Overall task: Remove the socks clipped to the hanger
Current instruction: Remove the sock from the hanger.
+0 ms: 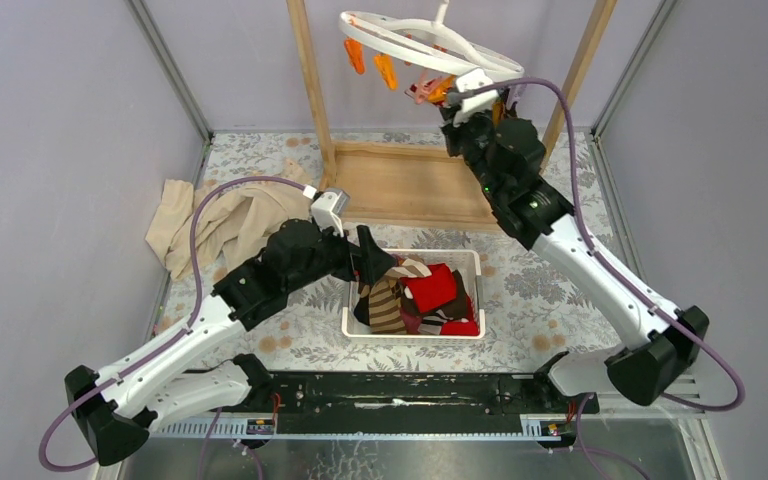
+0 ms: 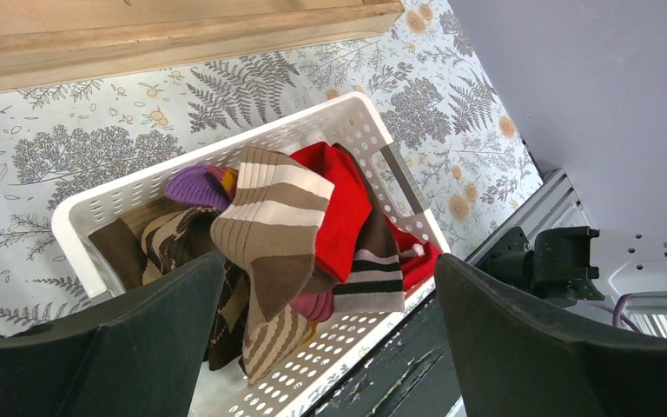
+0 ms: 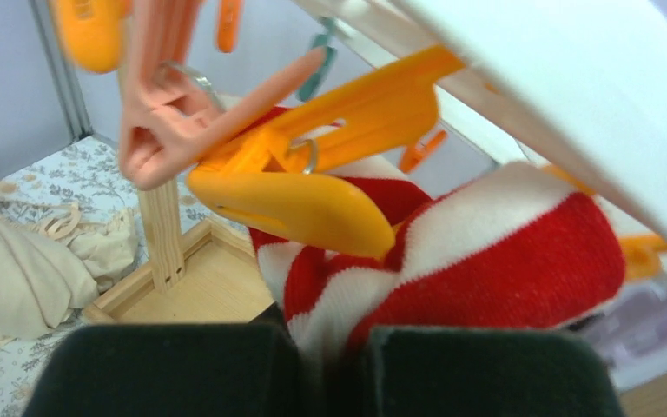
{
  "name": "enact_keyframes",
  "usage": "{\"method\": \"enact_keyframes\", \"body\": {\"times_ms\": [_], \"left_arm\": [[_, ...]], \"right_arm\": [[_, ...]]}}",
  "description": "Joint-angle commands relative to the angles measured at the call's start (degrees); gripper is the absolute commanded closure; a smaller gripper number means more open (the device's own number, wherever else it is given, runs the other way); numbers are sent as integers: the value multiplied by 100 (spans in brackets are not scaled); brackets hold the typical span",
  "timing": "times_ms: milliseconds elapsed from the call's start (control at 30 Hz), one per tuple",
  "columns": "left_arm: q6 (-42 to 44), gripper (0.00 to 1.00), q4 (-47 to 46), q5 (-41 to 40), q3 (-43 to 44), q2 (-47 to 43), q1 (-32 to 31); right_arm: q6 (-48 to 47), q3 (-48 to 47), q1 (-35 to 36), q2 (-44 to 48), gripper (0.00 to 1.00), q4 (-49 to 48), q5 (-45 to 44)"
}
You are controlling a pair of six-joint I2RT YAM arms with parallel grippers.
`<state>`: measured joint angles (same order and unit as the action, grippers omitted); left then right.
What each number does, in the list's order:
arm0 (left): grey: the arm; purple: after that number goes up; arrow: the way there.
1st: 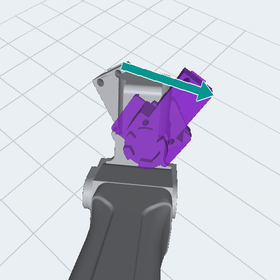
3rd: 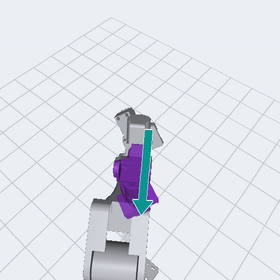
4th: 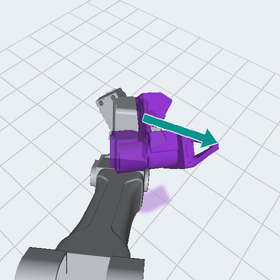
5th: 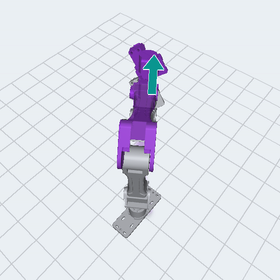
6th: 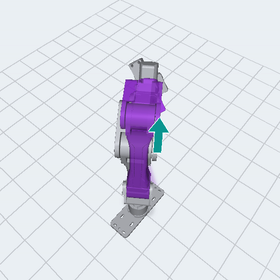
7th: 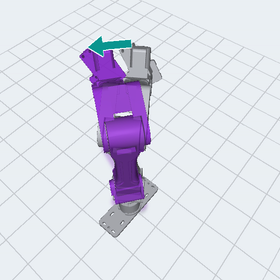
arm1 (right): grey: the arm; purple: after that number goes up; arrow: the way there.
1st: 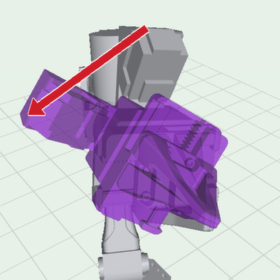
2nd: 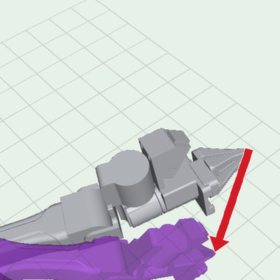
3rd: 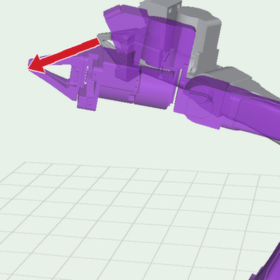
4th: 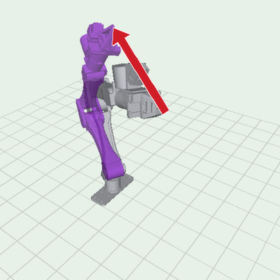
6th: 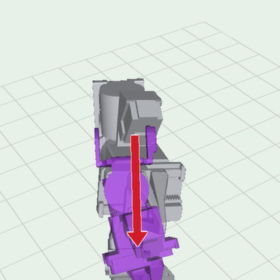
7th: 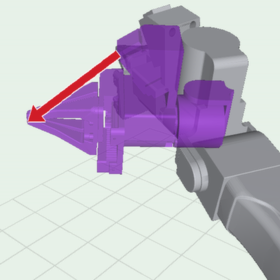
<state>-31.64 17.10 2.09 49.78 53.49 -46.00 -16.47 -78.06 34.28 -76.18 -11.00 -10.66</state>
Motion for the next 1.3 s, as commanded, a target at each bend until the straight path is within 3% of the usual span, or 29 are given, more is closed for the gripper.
{"method": "enact_keyframes", "body": {"times_ms": [0,667,900,1033,1167,1267], "left_arm": [[-62,2,-268,10,-12,-141,-14],[29,2,3,-191,-49,-477,-13],[190,2,-214,-385,35,-258,-13],[461,2,-840,-549,-95,-50,-14],[935,1,-2324,-478,-419,243,-16],[1138,1,-2714,-577,-277,650,-14]], "right_arm": [[-735,-818,479,-437,100,728,-597],[-961,-3673,1368,-2575,100,2179,-1548],[-742,-3587,1379,-2472,100,2355,-1488],[-470,-3498,1379,-2318,100,2604,-1244],[-200,-3702,1380,-2279,100,3013,-1029],[-101,-3732,1379,-2240,100,3211,-971]]}}
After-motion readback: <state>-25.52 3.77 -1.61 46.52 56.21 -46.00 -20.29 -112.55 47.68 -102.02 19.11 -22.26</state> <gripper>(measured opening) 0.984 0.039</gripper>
